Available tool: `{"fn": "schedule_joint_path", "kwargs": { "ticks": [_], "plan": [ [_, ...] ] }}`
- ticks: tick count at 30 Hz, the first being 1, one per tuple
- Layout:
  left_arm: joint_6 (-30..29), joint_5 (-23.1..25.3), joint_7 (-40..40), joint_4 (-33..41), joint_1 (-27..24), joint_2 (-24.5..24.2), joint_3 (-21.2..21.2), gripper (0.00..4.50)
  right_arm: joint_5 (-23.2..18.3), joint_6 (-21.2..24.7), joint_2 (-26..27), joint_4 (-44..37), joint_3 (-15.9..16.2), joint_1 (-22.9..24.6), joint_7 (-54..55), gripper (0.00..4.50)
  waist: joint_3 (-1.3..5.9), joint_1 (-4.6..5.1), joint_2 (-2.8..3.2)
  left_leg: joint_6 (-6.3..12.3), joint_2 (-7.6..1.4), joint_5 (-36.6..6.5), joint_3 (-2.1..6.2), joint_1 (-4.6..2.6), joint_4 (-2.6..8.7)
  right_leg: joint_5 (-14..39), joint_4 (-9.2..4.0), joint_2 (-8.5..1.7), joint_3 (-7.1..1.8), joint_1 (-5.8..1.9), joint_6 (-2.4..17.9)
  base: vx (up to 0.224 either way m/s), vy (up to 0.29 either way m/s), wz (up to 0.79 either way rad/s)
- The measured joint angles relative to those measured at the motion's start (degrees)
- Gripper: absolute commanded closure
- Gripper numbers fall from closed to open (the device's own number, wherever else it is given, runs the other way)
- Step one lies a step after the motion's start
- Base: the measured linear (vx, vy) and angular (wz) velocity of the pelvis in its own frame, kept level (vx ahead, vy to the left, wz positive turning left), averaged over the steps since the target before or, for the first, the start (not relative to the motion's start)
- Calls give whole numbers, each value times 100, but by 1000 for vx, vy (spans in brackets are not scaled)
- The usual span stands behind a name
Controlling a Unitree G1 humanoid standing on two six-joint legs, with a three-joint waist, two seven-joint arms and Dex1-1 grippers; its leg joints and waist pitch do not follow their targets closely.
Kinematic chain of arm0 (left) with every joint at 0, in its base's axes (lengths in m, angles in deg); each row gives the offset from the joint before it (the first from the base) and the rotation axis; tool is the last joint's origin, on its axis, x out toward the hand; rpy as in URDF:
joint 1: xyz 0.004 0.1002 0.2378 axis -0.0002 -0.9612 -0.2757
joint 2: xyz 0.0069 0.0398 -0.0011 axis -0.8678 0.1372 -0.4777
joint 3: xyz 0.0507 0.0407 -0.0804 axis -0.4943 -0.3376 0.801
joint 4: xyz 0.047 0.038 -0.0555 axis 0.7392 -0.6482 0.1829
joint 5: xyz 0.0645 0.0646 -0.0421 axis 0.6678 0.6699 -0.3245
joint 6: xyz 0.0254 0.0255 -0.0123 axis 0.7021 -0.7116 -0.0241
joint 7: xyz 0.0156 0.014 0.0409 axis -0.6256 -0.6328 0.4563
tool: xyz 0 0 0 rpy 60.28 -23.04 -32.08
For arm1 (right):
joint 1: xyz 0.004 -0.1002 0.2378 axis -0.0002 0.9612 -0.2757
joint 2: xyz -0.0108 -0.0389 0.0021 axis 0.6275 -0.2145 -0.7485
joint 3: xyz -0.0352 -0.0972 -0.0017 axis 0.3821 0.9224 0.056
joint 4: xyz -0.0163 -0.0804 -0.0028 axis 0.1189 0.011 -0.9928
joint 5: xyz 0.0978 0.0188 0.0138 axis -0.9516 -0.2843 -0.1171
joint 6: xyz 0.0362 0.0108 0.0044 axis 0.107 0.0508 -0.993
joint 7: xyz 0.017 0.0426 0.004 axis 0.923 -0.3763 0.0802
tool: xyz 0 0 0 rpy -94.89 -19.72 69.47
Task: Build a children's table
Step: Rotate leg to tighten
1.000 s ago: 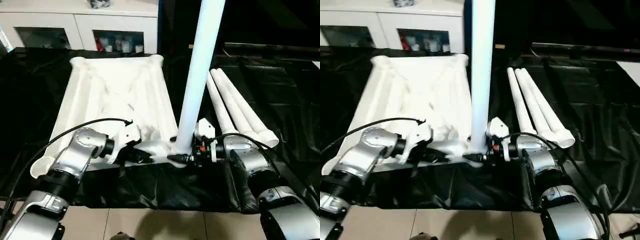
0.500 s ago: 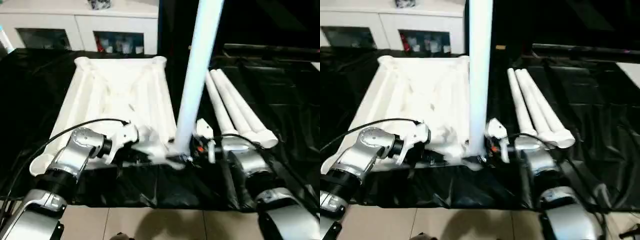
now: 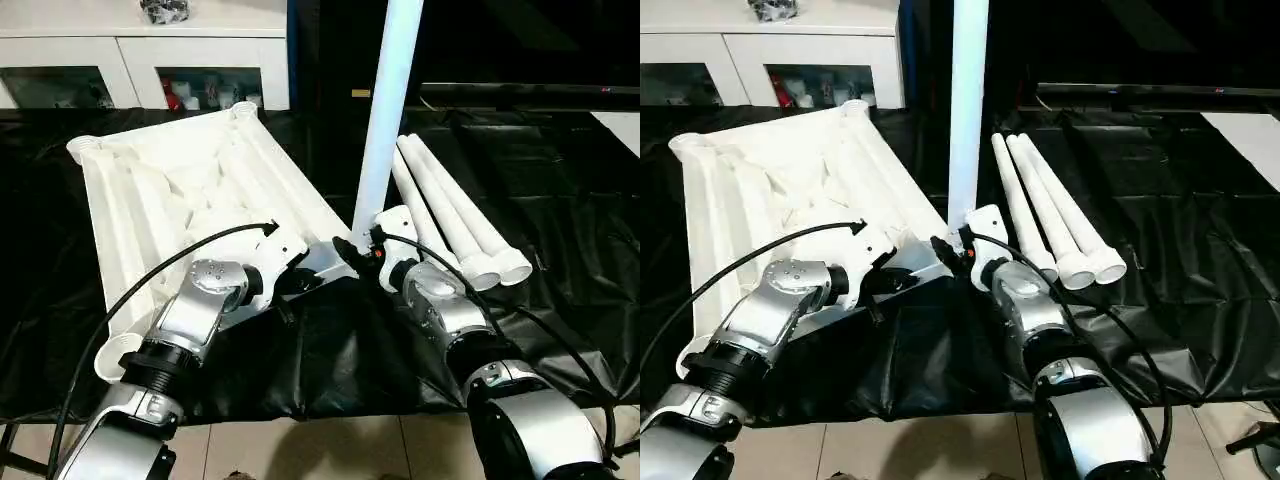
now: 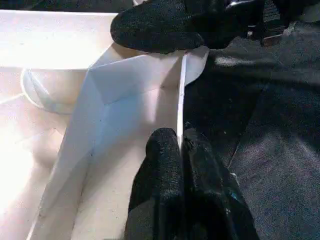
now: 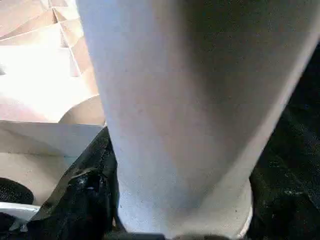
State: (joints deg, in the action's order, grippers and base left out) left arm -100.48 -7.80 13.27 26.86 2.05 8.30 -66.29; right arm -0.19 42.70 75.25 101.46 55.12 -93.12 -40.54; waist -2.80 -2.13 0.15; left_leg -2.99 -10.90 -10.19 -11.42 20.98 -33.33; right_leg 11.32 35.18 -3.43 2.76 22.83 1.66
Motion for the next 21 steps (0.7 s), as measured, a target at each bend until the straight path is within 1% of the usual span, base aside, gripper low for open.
{"fn": "schedule_joint_path", "kwargs": {
  "ticks": [4,6,10,13,16,20,21],
  "plan": [
    [-26,0,-9,16,0,-2,-1,450,26,-89,43,90,-9,-26,14,94,0,17,0,0,2,0,0,2,-2,-1,-6,0,-2,-1,1,0,0,0],
    [-2,-9,-118,16,0,-47,-2,450,9,-113,19,90,-10,-25,-139,67,-1,29,-2,2,2,-1,-1,5,0,-1,-9,0,-2,1,1,0,0,0],
    [123,-64,-359,16,-10,-177,-14,450,-7,-215,-128,50,5,8,-805,67,-2,20,-2,2,-1,-1,-1,11,13,2,-8,1,3,12,-3,0,0,0],
    [356,-169,-942,13,-52,-465,-53,450,-43,-312,-416,-240,174,230,-1908,67,-3,-8,-1,3,-7,-1,0,16,18,7,-8,2,15,15,-11,0,0,0],
    [466,-275,-1430,10,-76,-639,-103,450,-180,-252,-603,-420,255,347,-2795,67,-5,-76,2,3,-11,-1,0,22,16,7,-7,2,23,19,-11,0,0,0],
    [761,-351,-2004,-101,-81,-838,-192,450,-205,-169,-909,-764,592,485,-3834,67,-6,-174,0,2,-11,-1,0,22,11,6,-6,1,24,15,-10,0,0,0],
    [791,-366,-2103,-129,-81,-866,-194,450,-211,-158,-932,-817,623,523,-3977,67,-6,-191,0,2,-11,-1,0,21,9,6,-6,0,24,12,-10,0,0,0]
  ]
}}
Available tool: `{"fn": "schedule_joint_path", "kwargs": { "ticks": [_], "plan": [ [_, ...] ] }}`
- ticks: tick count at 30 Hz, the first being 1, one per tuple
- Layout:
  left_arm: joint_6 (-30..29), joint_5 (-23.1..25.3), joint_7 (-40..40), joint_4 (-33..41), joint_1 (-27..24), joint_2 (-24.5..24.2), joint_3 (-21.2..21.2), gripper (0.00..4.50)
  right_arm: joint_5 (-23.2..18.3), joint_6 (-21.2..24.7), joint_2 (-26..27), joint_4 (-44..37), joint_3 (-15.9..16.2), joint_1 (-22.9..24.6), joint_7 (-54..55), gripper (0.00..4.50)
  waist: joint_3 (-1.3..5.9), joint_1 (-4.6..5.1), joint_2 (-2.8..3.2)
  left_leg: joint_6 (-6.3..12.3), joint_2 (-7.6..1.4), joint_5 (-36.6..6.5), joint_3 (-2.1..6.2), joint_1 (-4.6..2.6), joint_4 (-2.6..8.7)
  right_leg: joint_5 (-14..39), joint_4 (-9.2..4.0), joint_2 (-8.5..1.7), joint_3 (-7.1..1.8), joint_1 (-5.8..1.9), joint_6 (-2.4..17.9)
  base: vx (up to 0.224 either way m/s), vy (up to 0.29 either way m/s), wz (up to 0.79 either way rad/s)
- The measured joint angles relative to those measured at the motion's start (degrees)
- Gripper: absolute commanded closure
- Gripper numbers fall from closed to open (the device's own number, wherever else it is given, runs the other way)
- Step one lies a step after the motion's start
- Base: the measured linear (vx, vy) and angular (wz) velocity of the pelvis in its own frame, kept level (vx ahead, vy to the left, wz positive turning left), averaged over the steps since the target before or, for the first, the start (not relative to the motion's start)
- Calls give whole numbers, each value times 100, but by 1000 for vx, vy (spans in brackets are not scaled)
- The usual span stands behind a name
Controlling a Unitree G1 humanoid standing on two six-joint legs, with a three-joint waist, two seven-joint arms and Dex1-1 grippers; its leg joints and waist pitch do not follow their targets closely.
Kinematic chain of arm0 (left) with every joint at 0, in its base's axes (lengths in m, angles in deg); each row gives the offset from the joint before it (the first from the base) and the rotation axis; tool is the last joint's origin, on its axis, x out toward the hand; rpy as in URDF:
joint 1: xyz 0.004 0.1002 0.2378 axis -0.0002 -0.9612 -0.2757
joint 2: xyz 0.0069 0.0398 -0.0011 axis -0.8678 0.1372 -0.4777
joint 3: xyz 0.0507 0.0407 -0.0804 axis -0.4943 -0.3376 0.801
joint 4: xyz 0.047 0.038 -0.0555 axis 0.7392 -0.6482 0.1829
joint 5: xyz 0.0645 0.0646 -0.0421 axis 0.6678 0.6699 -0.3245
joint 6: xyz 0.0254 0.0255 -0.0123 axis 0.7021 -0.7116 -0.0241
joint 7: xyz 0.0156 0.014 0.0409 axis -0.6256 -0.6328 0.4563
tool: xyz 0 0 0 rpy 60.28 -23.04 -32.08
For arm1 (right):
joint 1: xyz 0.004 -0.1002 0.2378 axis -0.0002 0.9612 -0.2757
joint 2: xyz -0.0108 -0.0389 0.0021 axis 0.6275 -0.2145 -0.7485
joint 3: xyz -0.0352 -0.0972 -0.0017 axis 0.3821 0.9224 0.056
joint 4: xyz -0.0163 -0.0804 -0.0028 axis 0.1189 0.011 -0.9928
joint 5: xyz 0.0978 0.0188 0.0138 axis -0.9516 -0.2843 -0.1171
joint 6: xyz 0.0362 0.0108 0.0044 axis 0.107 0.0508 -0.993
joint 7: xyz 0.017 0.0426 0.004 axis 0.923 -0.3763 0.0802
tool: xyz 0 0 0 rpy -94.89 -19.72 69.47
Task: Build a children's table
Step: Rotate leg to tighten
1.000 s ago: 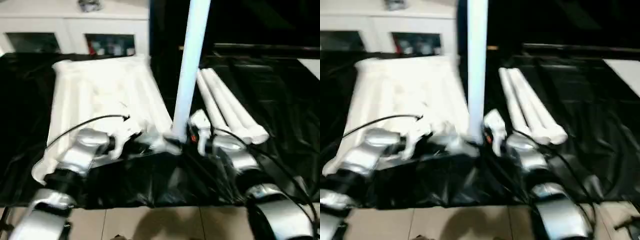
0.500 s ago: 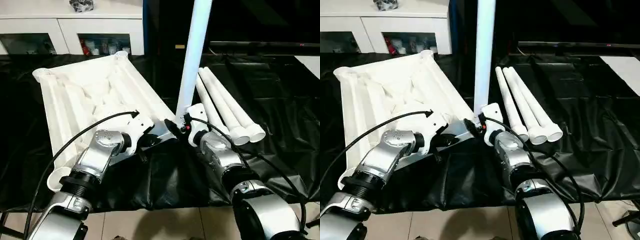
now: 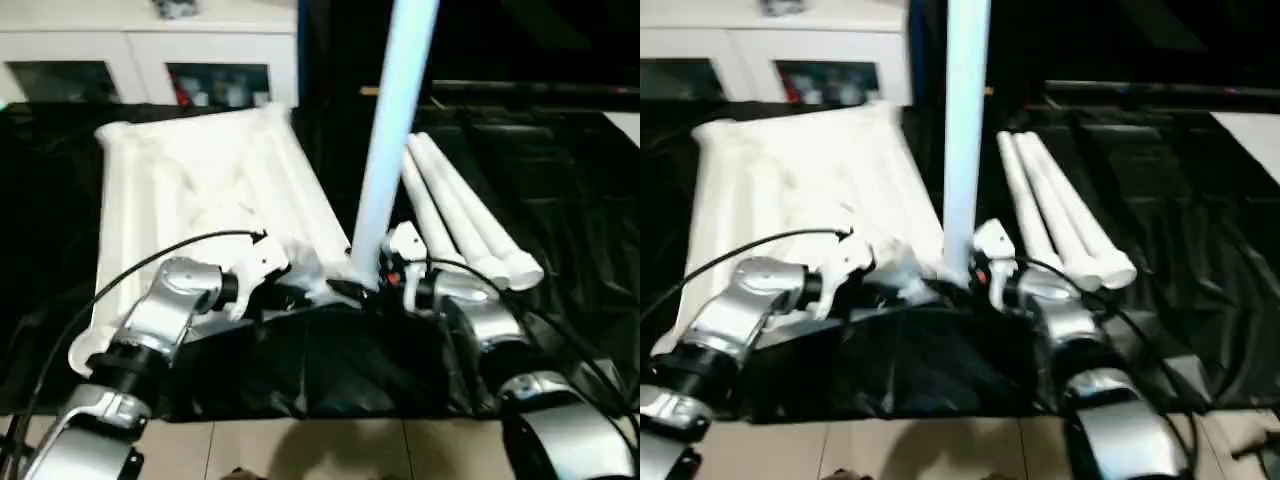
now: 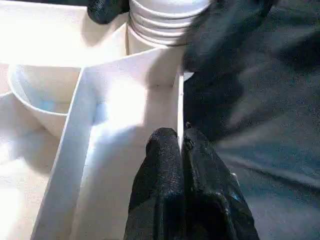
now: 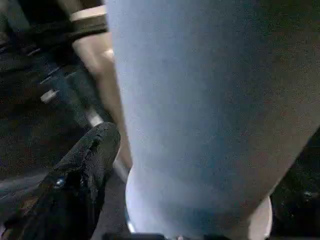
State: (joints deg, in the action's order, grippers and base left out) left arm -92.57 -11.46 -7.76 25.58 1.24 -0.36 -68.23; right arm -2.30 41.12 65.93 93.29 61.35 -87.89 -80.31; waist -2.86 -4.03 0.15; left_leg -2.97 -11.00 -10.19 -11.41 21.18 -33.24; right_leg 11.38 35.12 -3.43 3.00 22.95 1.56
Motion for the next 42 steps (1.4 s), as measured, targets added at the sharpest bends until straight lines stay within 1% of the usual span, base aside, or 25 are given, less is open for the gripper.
{"fn": "schedule_joint_path", "kwargs": {
  "ticks": [2,3,6,8,12,13,15,19,21,24,25,27,29,32,35,37,38,39,41,42],
  "plan": [
    [46,-28,-198,-89,26,-26,-8,450,-5,72,-82,-70,54,20,-312,67,0,-29,1,0,2,0,-1,-2,-5,0,0,-3,-1,-4,1,0,0,0],
    [59,-28,-247,-113,38,-32,-17,450,-2,103,-102,-95,60,21,-403,92,0,-40,0,0,2,0,-1,-3,-7,-1,0,-3,-1,-6,1,0,0,0],
    [189,-48,-478,-206,71,-88,-68,450,1,178,-183,-195,122,60,-695,104,0,-92,0,0,1,0,0,-5,-8,-1,2,-3,-1,-7,1,0,0,0],
    [284,-86,-627,-280,92,-139,-104,450,0,271,-213,-291,165,82,-893,128,0,-112,0,0,1,0,0,-6,-7,0,4,-3,0,-7,0,0,0,0],
    [406,-108,-870,-372,111,-193,-130,450,-30,410,-257,-453,251,141,-1120,157,1,-120,0,0,1,0,0,-6,-8,0,3,-3,-1,-8,1,0,0,0],
    [431,-110,-904,-387,113,-200,-133,450,-39,445,-259,-480,265,149,-1142,157,1,-118,0,0,1,0,0,-6,-8,-1,4,-3,-1,-8,1,0,0,0],
    [461,-110,-948,-409,115,-208,-137,450,-45,507,-260,-573,268,200,-1155,171,1,-120,0,-1,1,0,1,-8,-8,-1,4,-3,-1,-10,1,0,0,0],
    [455,-109,-906,-423,115,-211,-134,450,-47,587,-220,-597,231,223,-1077,175,2,-115,-2,-2,1,1,1,-16,-8,0,7,-3,-1,-16,1,0,0,0],
    [323,-84,-587,-439,116,-138,-48,450,-38,619,-108,-532,75,223,-655,176,3,-102,-3,-3,0,3,1,-28,-12,-3,15,-3,-1,-25,4,0,0,0],
    [103,-5,-1,-448,159,58,38,450,-15,603,118,-354,-190,187,340,176,4,-63,-5,-3,0,3,4,-38,-24,6,16,-3,-4,-29,-12,0,0,0],
    [54,23,159,-448,164,122,76,450,-17,605,187,-270,-268,148,625,177,3,-30,-5,-4,0,3,4,-37,-27,6,14,-3,-4,-28,-12,0,0,0],
    [-83,125,687,-447,206,326,150,450,-1,579,419,-18,-471,13,1563,178,3,65,-7,-5,1,4,4,-35,-32,5,12,-4,-7,-25,-12,0,0,0],
    [-278,210,1177,-444,269,558,197,450,15,570,596,164,-585,-129,2494,178,2,120,-4,-5,8,4,2,-33,-32,1,10,-4,-19,-17,-12,0,0,0],
    [-466,316,1687,-303,250,778,227,450,100,495,799,269,-625,-220,3463,178,3,157,-2,-5,11,4,2,-32,-28,-8,9,-4,-24,-16,-18,0,0,0],
    [-583,367,1907,-62,151,843,227,450,318,337,915,287,-622,-233,3934,178,6,162,2,-5,12,2,1,-23,-6,-17,0,-3,-22,-6,-3,0,0,0],
    [-591,376,1920,-8,126,842,227,450,331,302,924,293,-622,-233,3953,178,6,162,3,-5,13,1,1,-23,7,-13,-5,-3,-20,-6,-9,0,0,0],
    [-592,391,1923,38,100,838,227,450,326,249,928,317,-623,-233,3945,143,6,163,3,-5,12,1,0,-23,9,-12,-5,-2,-19,-4,-10,0,0,0],
    [-592,400,1923,46,98,837,227,450,318,221,932,346,-628,-241,3943,143,6,164,2,-5,12,1,0,-22,10,-13,-5,-2,-18,-3,-10,0,0,0],
    [-589,400,1897,72,85,799,225,450,292,193,930,462,-659,-309,3808,108,5,188,1,-5,11,1,1,-21,9,-13,-5,-2,-18,-1,-10,0,0,0],
    [-582,397,1872,75,83,782,225,450,292,193,927,472,-661,-317,3737,106,4,197,0,-5,11,2,0,-20,9,-13,-5,-2,-18,-1,-10,0,0,0]
  ]
}}
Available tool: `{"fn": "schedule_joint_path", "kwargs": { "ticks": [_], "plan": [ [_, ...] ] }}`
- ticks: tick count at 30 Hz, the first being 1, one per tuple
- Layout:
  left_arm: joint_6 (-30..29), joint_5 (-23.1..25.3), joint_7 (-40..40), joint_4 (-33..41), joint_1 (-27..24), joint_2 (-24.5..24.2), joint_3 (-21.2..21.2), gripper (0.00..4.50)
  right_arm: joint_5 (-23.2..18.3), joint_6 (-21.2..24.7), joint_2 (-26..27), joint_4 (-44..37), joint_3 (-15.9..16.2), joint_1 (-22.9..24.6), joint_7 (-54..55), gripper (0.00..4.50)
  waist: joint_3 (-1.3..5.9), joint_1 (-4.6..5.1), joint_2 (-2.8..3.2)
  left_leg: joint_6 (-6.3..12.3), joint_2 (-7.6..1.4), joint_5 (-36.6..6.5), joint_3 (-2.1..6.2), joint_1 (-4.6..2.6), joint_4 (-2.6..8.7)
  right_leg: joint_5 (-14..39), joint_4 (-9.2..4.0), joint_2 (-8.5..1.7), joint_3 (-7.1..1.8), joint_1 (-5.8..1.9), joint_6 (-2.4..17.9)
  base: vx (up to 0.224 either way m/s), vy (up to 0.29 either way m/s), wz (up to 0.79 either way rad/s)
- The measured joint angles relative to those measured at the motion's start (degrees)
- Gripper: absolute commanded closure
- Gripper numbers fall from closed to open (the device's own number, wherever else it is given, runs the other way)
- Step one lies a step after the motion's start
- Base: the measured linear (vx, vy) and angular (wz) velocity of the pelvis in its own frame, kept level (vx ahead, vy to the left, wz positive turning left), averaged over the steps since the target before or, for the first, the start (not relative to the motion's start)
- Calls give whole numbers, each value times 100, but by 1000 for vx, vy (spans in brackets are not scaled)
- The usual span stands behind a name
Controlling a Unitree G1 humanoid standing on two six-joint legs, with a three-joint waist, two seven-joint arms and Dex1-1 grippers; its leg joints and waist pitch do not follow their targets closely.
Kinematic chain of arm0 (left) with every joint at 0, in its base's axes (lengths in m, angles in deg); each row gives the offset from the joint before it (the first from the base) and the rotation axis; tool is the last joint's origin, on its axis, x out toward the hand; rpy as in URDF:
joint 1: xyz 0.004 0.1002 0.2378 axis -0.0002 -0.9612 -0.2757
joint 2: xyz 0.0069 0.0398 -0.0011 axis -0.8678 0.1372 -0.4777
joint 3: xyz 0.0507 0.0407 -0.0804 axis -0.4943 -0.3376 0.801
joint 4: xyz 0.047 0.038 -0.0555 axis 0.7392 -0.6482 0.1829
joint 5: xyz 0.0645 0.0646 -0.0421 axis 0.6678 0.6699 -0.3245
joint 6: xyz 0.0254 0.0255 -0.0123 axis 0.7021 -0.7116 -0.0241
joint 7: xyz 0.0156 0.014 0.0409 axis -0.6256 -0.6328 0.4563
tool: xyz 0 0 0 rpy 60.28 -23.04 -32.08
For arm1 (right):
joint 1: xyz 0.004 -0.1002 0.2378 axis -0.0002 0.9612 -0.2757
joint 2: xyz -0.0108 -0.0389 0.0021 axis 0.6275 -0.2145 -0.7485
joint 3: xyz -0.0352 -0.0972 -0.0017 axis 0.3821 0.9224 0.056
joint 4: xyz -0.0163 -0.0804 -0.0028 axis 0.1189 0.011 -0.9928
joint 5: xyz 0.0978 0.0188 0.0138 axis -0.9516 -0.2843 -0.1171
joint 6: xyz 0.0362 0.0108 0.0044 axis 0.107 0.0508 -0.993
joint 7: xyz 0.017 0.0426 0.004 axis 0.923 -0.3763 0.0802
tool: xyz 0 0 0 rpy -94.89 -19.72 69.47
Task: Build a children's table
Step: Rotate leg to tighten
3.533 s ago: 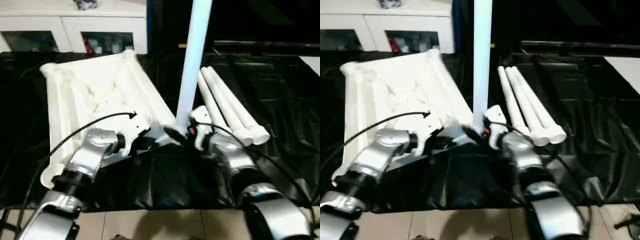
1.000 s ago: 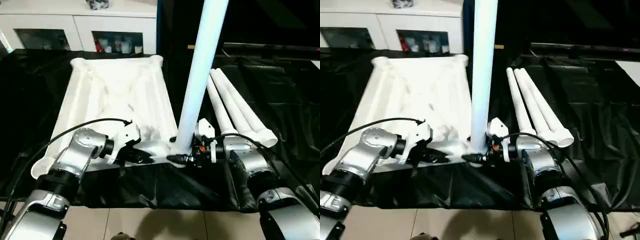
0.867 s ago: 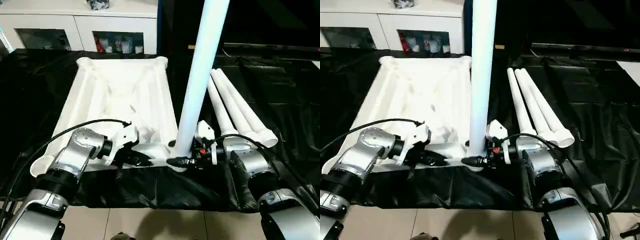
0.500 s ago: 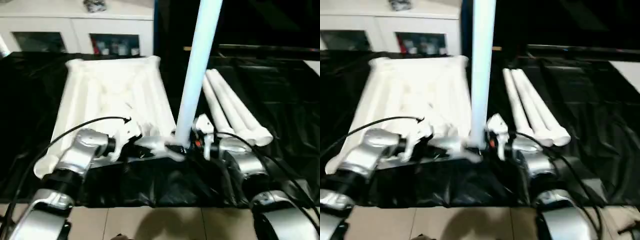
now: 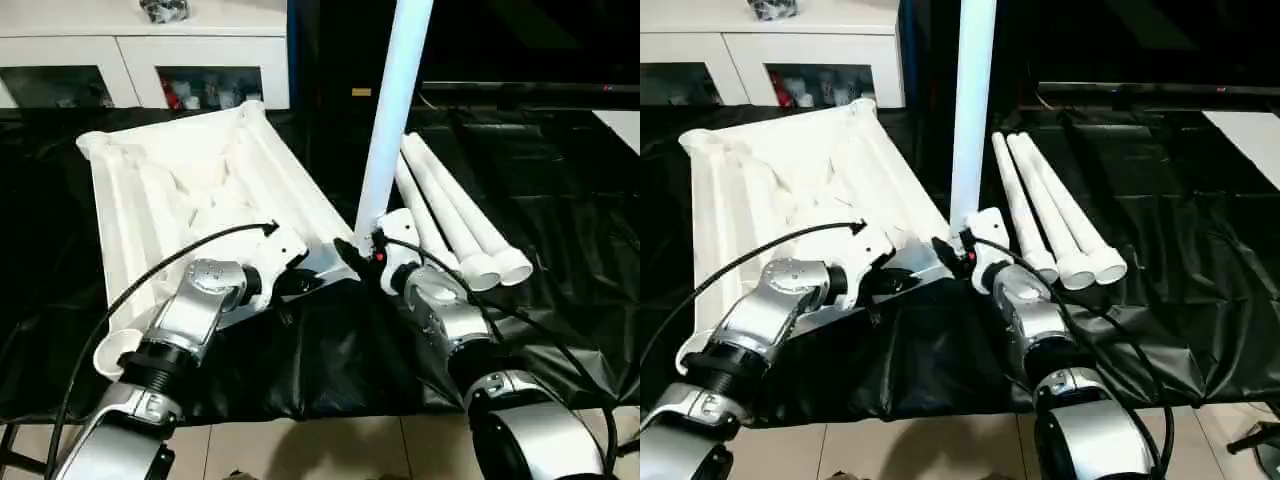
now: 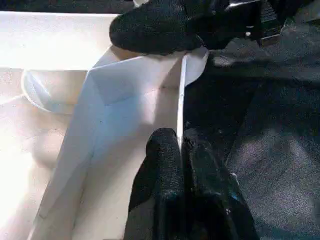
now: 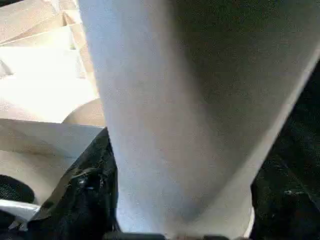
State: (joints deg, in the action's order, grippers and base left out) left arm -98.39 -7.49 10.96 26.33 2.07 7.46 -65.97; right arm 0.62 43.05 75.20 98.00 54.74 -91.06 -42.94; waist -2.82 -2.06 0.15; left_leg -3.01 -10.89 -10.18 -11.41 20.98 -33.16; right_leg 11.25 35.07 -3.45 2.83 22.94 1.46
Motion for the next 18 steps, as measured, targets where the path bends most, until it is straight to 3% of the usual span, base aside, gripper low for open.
{"fn": "schedule_joint_path", "kwargs": {
  "ticks": [7,18],
  "plan": [
    [191,-132,-489,76,-100,-276,-10,450,12,-120,-216,-39,146,49,-972,87,-1,18,-2,1,-6,0,0,8,6,1,-1,4,6,11,-1,0,0,0],
    [751,-355,-1912,-61,-157,-780,-174,450,-240,-75,-1061,-727,669,433,-3869,87,-2,-190,-1,0,-10,0,0,11,-5,0,2,1,14,6,0,0,0,0]
  ]
}}
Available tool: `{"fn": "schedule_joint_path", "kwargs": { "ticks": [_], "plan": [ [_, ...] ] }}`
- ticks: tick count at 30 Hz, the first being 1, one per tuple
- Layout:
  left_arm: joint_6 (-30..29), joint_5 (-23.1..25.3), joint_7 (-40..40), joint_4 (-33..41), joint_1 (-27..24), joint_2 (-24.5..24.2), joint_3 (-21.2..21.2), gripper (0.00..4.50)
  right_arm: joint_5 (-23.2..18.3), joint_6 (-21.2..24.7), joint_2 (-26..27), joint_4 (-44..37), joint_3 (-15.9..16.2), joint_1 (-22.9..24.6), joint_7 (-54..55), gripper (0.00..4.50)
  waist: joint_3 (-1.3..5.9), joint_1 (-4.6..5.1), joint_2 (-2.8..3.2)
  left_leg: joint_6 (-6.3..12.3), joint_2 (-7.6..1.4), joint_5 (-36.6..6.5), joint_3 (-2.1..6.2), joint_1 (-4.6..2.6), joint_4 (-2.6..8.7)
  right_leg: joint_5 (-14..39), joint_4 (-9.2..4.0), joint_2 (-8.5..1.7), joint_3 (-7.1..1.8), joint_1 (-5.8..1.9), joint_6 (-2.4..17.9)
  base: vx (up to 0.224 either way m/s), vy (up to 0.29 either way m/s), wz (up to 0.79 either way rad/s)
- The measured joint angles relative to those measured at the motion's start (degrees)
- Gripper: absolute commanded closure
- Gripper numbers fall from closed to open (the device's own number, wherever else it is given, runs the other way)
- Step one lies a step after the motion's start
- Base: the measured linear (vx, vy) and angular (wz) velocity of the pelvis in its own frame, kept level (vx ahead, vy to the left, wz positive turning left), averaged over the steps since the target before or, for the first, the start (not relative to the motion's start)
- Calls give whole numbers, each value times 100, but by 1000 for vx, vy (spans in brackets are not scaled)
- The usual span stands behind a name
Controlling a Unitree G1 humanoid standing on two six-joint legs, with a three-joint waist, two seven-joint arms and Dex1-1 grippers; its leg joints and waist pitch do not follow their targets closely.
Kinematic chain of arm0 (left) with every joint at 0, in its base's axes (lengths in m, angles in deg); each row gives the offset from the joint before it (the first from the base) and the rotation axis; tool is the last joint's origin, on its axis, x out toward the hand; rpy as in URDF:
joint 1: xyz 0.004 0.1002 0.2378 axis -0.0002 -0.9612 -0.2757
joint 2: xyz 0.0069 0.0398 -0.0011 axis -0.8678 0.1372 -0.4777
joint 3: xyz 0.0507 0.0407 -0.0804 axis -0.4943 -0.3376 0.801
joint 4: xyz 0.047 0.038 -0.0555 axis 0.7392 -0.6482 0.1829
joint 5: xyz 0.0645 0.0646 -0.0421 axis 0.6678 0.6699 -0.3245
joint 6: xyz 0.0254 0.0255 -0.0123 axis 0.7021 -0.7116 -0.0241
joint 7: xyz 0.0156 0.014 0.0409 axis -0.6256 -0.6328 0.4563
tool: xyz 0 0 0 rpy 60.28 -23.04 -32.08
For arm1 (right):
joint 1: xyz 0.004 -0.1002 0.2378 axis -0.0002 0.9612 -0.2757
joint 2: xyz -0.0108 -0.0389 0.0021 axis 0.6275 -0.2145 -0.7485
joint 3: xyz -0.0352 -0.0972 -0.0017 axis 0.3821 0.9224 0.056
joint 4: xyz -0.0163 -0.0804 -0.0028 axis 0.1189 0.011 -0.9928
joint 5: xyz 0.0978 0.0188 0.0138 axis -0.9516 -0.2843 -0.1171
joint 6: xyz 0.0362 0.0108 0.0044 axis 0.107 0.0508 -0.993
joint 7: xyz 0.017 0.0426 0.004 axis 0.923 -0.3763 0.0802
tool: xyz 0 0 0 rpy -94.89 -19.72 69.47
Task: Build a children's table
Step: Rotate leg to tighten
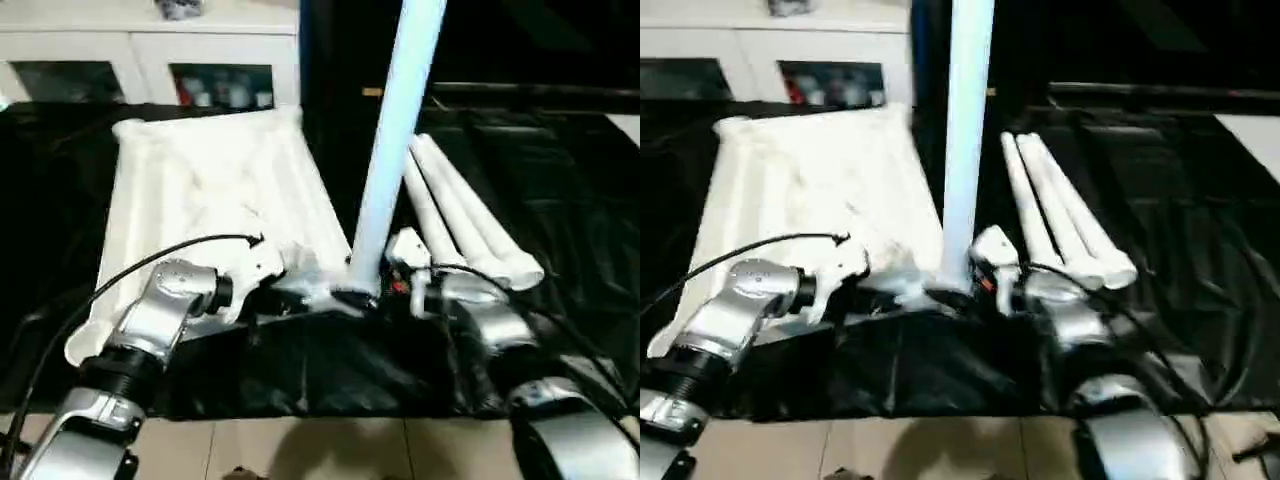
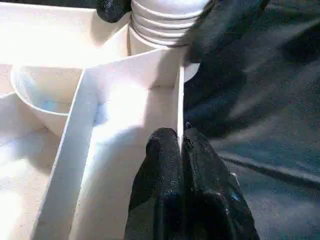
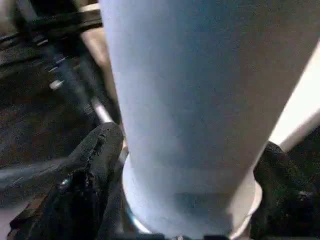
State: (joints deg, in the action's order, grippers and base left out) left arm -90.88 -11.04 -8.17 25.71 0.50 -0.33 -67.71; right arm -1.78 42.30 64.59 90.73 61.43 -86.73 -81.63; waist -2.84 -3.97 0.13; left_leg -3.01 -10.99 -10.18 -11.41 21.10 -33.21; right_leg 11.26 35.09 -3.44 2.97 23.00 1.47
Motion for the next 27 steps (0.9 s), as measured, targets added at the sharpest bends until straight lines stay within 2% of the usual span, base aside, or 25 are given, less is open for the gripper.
{"fn": "schedule_joint_path", "kwargs": {
  "ticks": [3,5,7,17,20,23,27],
  "plan": [
    [80,-71,-362,-55,25,-83,-93,450,2,144,-113,-170,143,21,-561,120,0,-49,0,0,0,0,0,0,0,0,1,0,0,0,0,0,0,0],
    [159,-103,-581,-142,68,-142,-136,450,1,181,-159,-204,201,30,-819,123,-1,-87,-2,0,-1,0,0,-1,0,0,2,0,0,0,0,0,0,0],
    [216,-127,-718,-189,82,-181,-163,450,-2,232,-175,-277,239,52,-981,154,-1,-103,-4,0,0,0,0,-1,0,0,2,0,0,0,0,0,0,0],
    [334,-138,-867,-358,153,-214,-181,450,-23,350,-149,-407,258,122,-1033,174,-2,-117,-13,-1,-1,1,0,-5,0,0,5,0,0,-2,0,0,0,0],
    [304,-130,-460,-475,159,-172,-63,450,4,334,58,-236,87,105,-344,174,0,-93,-16,-1,-2,2,1,-25,-8,-4,17,0,0,-16,5,0,0,0],
    [122,-21,228,-521,195,8,98,450,62,253,333,115,-85,-79,921,175,-2,35,-19,-5,0,5,6,-32,-18,-2,10,-1,-1,-15,-5,0,0,0],
    [-205,68,909,-405,194,236,193,450,102,216,632,461,-272,-262,2126,175,-1,134,-16,-5,2,5,5,-35,-27,-2,7,-1,-9,-16,-6,0,0,0]
  ]
}}
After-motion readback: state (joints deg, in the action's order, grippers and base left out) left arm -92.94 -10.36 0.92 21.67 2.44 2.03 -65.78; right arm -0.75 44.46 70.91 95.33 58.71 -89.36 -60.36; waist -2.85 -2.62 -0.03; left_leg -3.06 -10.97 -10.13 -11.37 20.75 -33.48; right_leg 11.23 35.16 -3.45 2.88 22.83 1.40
